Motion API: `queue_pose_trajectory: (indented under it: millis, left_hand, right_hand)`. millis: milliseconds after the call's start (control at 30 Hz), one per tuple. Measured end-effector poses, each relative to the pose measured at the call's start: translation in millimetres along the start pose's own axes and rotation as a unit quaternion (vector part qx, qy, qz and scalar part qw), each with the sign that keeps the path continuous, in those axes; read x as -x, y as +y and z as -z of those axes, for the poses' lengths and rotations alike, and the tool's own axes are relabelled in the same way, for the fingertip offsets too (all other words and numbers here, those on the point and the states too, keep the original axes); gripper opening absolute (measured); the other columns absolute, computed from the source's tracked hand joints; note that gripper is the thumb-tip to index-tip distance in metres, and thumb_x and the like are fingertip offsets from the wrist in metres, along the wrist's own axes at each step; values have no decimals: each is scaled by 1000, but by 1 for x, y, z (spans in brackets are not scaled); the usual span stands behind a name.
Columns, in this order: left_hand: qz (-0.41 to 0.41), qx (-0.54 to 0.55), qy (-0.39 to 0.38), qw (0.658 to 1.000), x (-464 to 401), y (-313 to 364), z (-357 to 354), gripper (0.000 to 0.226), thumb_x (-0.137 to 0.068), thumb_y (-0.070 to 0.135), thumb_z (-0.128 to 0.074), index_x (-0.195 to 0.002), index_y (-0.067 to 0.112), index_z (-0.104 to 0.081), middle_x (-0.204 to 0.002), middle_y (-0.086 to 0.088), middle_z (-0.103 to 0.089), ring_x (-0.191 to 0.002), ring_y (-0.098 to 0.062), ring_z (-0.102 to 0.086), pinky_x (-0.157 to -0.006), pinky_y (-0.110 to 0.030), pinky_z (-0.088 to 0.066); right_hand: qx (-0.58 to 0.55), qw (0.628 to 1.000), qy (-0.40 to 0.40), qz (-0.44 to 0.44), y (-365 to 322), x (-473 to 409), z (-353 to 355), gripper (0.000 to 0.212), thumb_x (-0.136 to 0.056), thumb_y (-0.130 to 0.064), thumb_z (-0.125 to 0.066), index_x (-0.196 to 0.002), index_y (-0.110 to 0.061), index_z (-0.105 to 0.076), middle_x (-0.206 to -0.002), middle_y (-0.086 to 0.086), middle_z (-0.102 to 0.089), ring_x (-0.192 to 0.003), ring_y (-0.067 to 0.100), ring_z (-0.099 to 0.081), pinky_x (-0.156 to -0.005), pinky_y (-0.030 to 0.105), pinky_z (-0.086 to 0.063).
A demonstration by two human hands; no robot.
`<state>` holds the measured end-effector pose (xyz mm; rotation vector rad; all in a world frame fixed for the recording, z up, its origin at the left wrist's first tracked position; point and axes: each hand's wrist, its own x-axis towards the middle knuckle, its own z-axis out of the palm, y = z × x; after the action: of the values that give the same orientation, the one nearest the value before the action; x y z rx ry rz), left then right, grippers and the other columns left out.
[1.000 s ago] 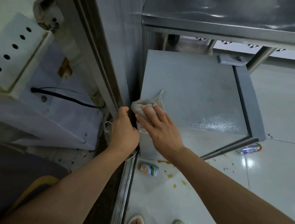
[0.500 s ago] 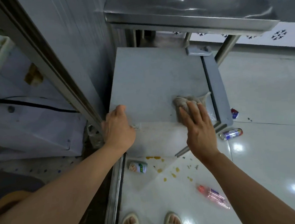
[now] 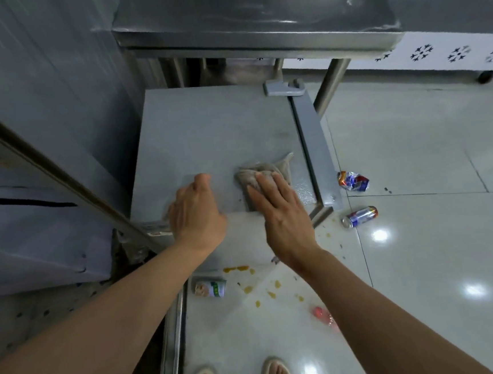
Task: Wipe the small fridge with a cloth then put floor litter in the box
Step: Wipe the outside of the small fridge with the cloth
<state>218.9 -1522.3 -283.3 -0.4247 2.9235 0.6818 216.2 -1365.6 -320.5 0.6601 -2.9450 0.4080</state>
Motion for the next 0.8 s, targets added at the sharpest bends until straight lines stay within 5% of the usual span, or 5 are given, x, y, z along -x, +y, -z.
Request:
queue_pose_trajectory:
  millis: [100, 267, 600, 800]
  left_hand:
    - [-16, -2, 7, 1000, 0, 15, -9, 44, -80, 2, -53, -122, 10, -41, -122, -16, -53, -115, -37, -44, -90, -45, -42]
    - [-38, 38, 9, 999, -4, 56, -31, 48, -81, -1, -49, -126, 12, -40, -122, -15, -52, -117, -34, -43, -90, -43, -39]
    - [-60, 36, 27, 997, -22, 86, -52, 51, -78, -3, -48, -128, 7, -42, -124, -18, -53, -121, -36, -39, -96, -46, -39]
    - [-55, 46, 44, 996, -26, 89, -54, 50, -79, -4, -48, -127, 8, -43, -125, -18, -52, -120, -36, -40, -95, -47, -40]
  right_hand:
    - [16, 997, 43, -60, 42, 18, 11, 55, -84, 6, -51, -137, -8, -48, -145, 14, -43, -138, 39, -31, -113, 46, -23]
    - [4, 992, 79, -100, 80, 38, 25, 53, -85, 10, -45, -136, -4, -47, -143, 17, -43, -139, 36, -29, -117, 42, -21]
    - [11, 991, -120, -57, 106, -39, 31, 66, -92, -26, -46, -150, -15, -17, -157, 3, -8, -144, 32, -1, -117, 44, -17]
    - [-26, 994, -81, -73, 96, -28, 31, 65, -93, -25, -43, -151, -16, -14, -159, 2, -5, -146, 30, 4, -120, 44, -11]
